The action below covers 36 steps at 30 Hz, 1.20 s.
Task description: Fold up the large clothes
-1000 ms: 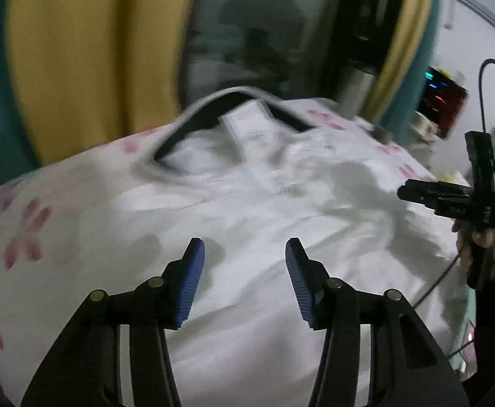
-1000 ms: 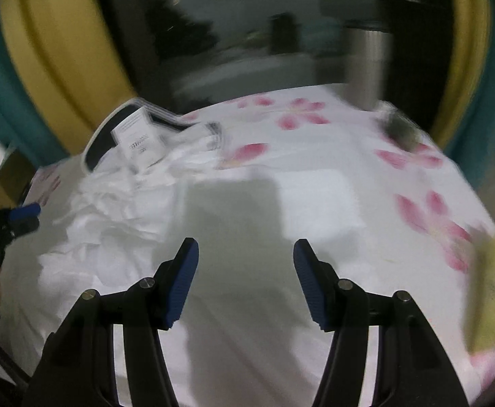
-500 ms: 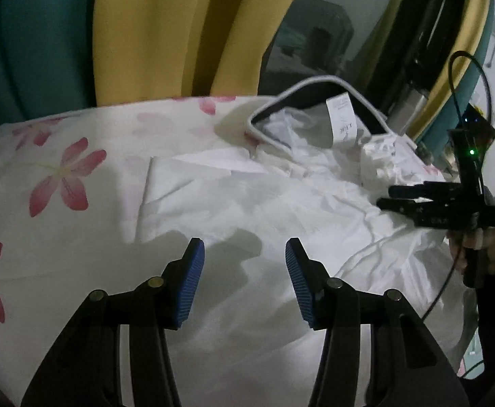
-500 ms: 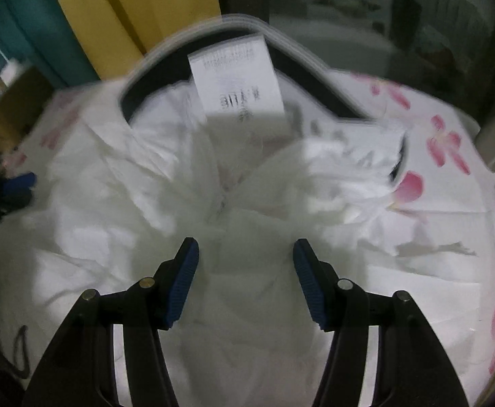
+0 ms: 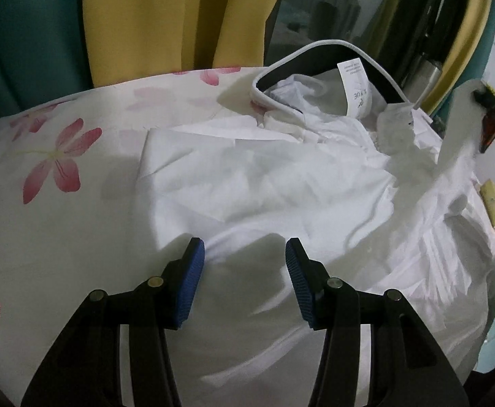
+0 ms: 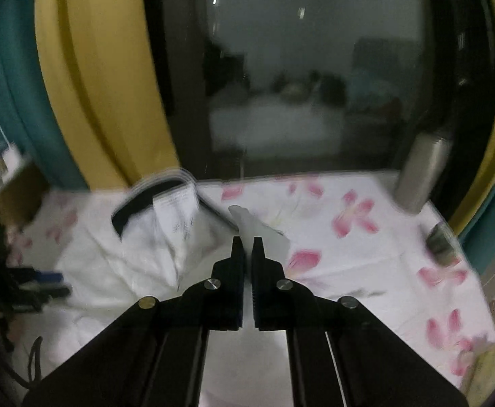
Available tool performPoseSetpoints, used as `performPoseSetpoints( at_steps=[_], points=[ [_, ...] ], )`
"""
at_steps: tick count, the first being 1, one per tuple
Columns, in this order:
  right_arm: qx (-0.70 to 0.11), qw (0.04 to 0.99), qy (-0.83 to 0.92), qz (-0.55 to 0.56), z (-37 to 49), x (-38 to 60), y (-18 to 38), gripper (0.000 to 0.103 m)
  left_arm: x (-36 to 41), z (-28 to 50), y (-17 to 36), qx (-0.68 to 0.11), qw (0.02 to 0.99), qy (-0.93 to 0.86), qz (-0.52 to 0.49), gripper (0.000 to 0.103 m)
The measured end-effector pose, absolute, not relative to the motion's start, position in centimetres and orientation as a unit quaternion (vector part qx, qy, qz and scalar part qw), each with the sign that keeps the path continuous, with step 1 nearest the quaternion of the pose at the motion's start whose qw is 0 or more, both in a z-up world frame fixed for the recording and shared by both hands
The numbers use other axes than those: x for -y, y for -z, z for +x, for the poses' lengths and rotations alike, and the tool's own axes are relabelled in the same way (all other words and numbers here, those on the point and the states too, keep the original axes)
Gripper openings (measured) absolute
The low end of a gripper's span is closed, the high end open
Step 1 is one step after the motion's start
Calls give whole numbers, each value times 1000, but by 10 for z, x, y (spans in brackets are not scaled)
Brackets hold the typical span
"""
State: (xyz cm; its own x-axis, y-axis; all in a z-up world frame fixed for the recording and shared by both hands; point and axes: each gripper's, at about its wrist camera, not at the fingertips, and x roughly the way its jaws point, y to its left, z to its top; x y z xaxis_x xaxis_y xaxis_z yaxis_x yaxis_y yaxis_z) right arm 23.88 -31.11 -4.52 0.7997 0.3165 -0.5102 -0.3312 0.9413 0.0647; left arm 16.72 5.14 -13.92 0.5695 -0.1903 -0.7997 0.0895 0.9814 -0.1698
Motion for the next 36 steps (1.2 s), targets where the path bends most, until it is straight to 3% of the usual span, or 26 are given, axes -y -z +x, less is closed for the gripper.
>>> performPoseSetpoints(
  at_steps=[4,11,17,18,20,21,22,30,36],
  points=[
    [-239,958,-160,-7,222,330,45,4,-45,166,140,-458,885,69,-41,53],
    [-351,928,-119,27,208,370,117,4,-38,165,141,-465,883,57,-29,53],
    [-415,905,-91,9,207,385,144,5,-35,172,134,-470,881,57,-16,53],
    [-410,908,-90,3,206,387,141,9,-34,174,128,-465,883,59,-12,53],
    [-403,909,-103,5,206,389,131,25,-33,178,115,-453,889,62,-4,53],
    [-399,911,-102,0,207,391,125,40,-32,181,109,-449,892,63,0,53],
    [-394,914,-99,-5,210,393,117,45,-32,185,102,-444,894,64,3,53],
    [-374,919,-124,-10,291,376,76,46,-40,251,47,-367,929,40,5,53],
    [-430,878,-207,-15,361,330,85,46,-38,310,50,-366,929,50,-32,53]
  ],
)
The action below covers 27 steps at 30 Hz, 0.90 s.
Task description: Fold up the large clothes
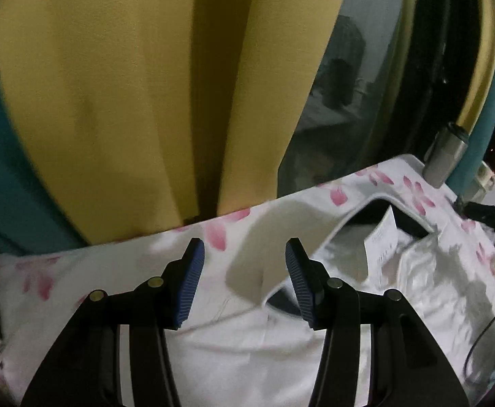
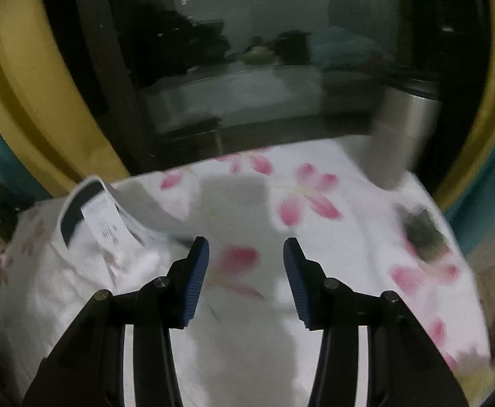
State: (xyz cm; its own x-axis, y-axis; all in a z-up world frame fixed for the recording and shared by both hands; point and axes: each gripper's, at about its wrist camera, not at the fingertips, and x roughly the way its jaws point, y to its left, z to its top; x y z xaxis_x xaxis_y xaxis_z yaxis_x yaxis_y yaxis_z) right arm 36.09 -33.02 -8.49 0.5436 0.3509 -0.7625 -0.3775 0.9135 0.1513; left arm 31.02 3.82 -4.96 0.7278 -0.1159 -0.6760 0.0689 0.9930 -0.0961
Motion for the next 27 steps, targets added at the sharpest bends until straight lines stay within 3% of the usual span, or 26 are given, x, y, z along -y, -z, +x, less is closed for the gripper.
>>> performPoseSetpoints(
  at_steps=[2,4,12,14,21,23,24,25,27],
  points=[
    [-439,873,-212,-6,380,314,96,48,-36,327,60,-376,923,66,-41,53],
    [-452,864,-223,7,393,304,109,57,-35,339,74,-390,917,76,-45,53],
    [-540,783,-308,-5,408,283,158,58,-25,341,118,-446,883,148,-14,53],
    [-558,761,-331,-9,401,279,167,58,-26,341,122,-451,879,154,-2,60],
    [-537,768,-345,-59,377,264,171,57,-21,342,127,-466,867,174,34,63],
    [-520,775,-349,-82,369,257,173,40,-20,341,129,-464,868,177,29,63],
    [-512,780,-348,-88,368,257,172,25,-17,339,132,-461,869,180,26,62],
    [-500,789,-342,-101,364,254,171,22,-13,337,135,-457,869,190,26,45],
    [-472,807,-326,-138,357,250,167,18,1,333,135,-444,871,204,42,38]
  ],
)
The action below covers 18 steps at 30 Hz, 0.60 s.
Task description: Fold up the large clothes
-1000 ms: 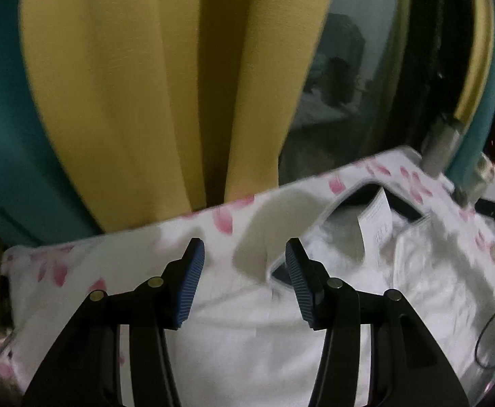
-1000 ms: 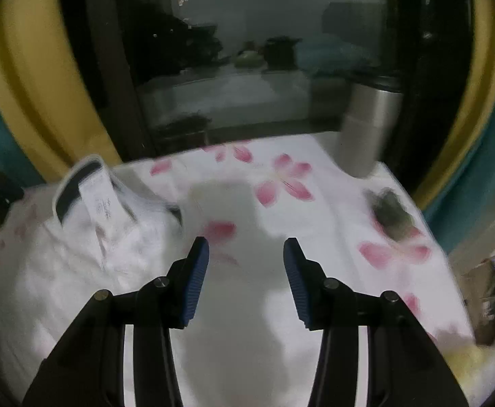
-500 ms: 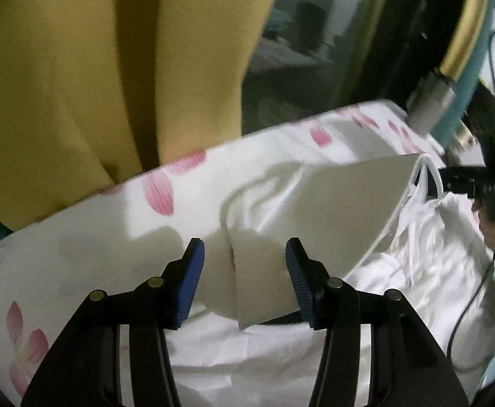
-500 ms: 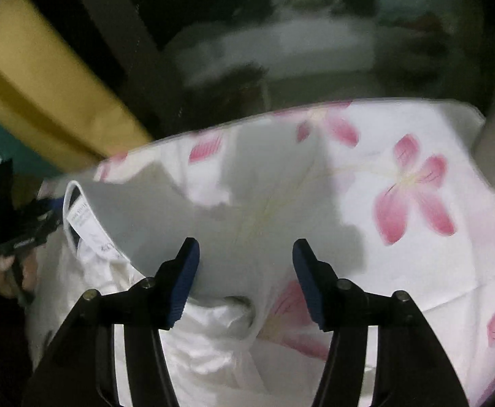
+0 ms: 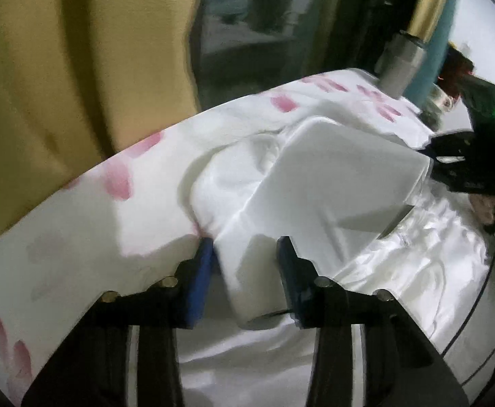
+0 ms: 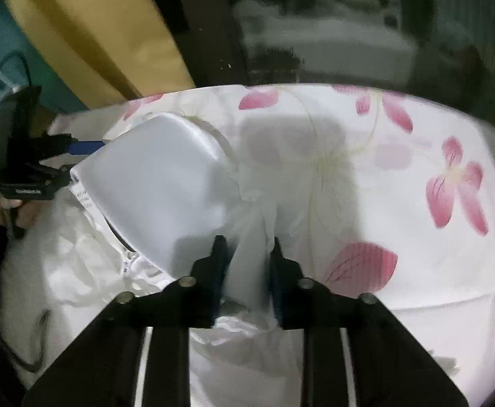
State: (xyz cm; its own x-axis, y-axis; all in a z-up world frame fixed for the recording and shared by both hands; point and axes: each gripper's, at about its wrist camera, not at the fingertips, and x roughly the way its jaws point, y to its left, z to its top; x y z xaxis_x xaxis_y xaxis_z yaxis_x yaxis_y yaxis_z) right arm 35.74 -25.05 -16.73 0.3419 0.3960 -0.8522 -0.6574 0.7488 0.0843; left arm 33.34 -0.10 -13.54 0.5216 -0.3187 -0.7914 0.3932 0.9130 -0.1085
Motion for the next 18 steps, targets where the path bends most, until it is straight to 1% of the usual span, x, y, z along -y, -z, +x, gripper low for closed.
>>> performPoseSetpoints(
  at_steps=[1,2,3,10,14,18],
  points=[
    [-457,817,-312,-160,356,249,165,17,7,333,134,-437,876,196,61,25],
    [-438,828,-295,-186,356,247,163,17,14,333,131,-424,882,184,88,17],
    [-424,837,-282,-202,358,246,160,16,16,334,129,-416,887,176,99,13],
    [-342,871,-217,-277,381,243,148,14,26,368,123,-395,901,141,105,10],
    [-302,882,-189,-309,390,235,143,14,32,381,106,-356,921,107,116,9],
    [-237,890,-162,-354,392,223,141,14,38,383,96,-315,935,80,143,10]
  ],
)
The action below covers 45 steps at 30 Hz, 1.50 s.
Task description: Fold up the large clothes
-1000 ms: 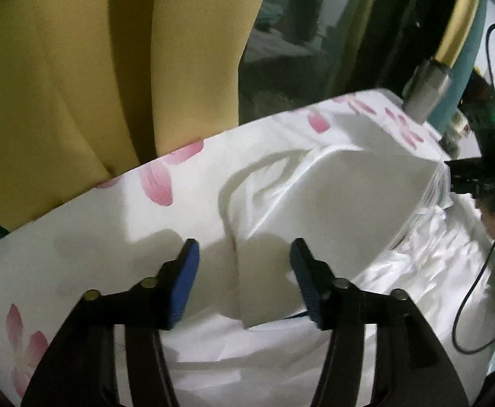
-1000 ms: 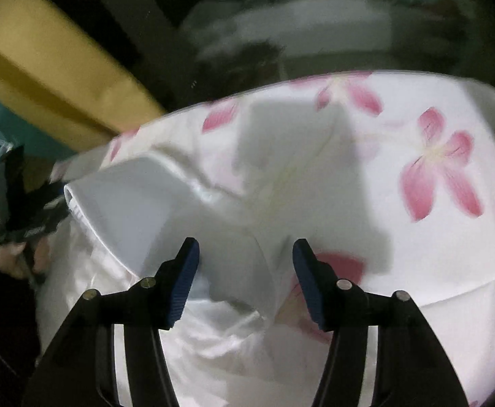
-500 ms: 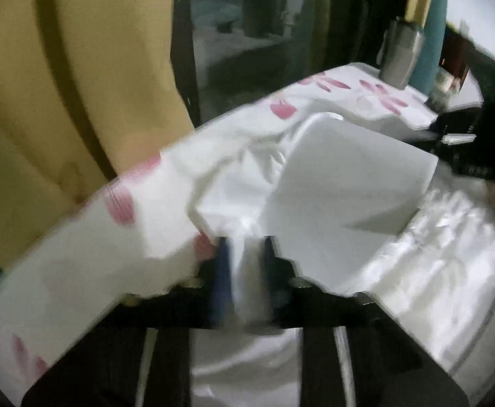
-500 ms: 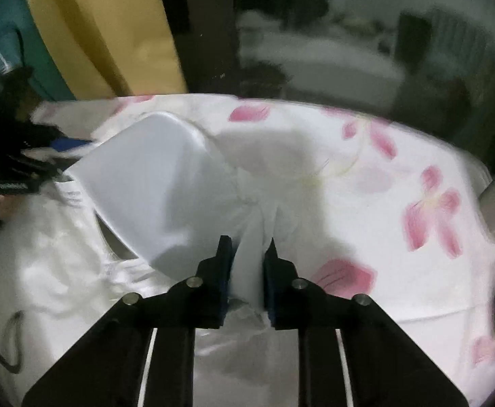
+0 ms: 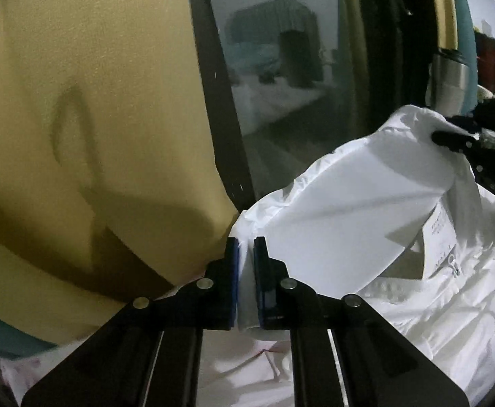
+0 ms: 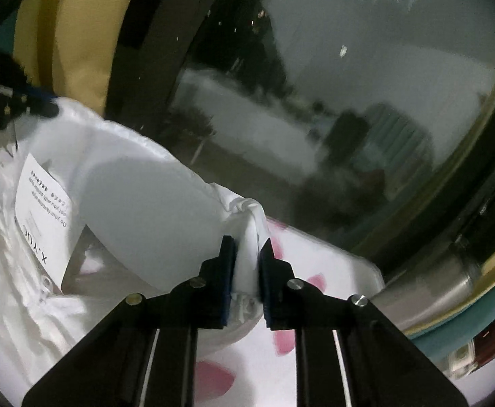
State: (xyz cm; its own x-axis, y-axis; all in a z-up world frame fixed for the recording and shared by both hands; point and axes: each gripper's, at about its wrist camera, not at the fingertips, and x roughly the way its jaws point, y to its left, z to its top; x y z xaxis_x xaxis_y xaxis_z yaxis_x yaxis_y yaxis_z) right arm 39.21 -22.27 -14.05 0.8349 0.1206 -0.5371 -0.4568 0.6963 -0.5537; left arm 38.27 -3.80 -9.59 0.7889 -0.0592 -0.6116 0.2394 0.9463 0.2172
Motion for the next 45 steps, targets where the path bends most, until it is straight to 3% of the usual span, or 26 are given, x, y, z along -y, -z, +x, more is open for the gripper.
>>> performPoseSetpoints(
  at_steps=[4,7,8,10,12,14,15,16,20,21,22,23,24,25,29,34,39,45],
  points=[
    [-225,877,-169,-390,394,221,154,14,32,386,112,-344,923,109,135,14],
    [-289,866,-209,-350,408,237,161,17,19,397,127,-401,899,149,97,23],
    [-305,872,-209,-320,415,244,161,19,12,400,129,-409,896,157,77,28],
    [-369,860,-250,-249,434,263,161,25,0,408,128,-420,892,165,42,72],
    [-409,852,-275,-177,453,282,156,33,-7,414,131,-437,882,177,18,78],
    [-468,820,-313,-101,476,299,160,52,-4,414,136,-448,873,189,25,78],
    [-492,801,-336,-63,485,305,163,69,-2,414,137,-451,872,187,26,78],
    [-492,793,-359,-34,490,310,160,77,1,413,138,-453,870,196,22,78],
    [-521,760,-388,27,512,319,162,79,12,408,141,-448,866,221,33,73],
    [-519,760,-392,14,510,315,162,61,13,401,142,-441,866,229,43,59],
    [-513,770,-379,-18,504,309,162,33,15,399,141,-437,867,235,49,47],
    [-503,782,-364,-45,497,305,163,23,16,397,140,-435,869,228,56,42],
    [-498,785,-364,-52,492,303,163,20,17,396,137,-430,873,219,67,23],
    [-486,794,-359,-68,488,301,161,17,18,394,134,-419,881,204,84,13],
    [-373,856,-294,-204,463,282,138,11,20,382,115,-368,906,165,131,10],
    [-205,876,-225,-374,412,253,119,11,32,358,85,-276,938,117,176,9],
    [-120,883,-203,-405,390,253,110,11,24,338,64,-232,953,120,151,9],
    [-76,896,-195,-392,375,271,99,11,33,313,46,-173,966,115,154,9]
  ],
)
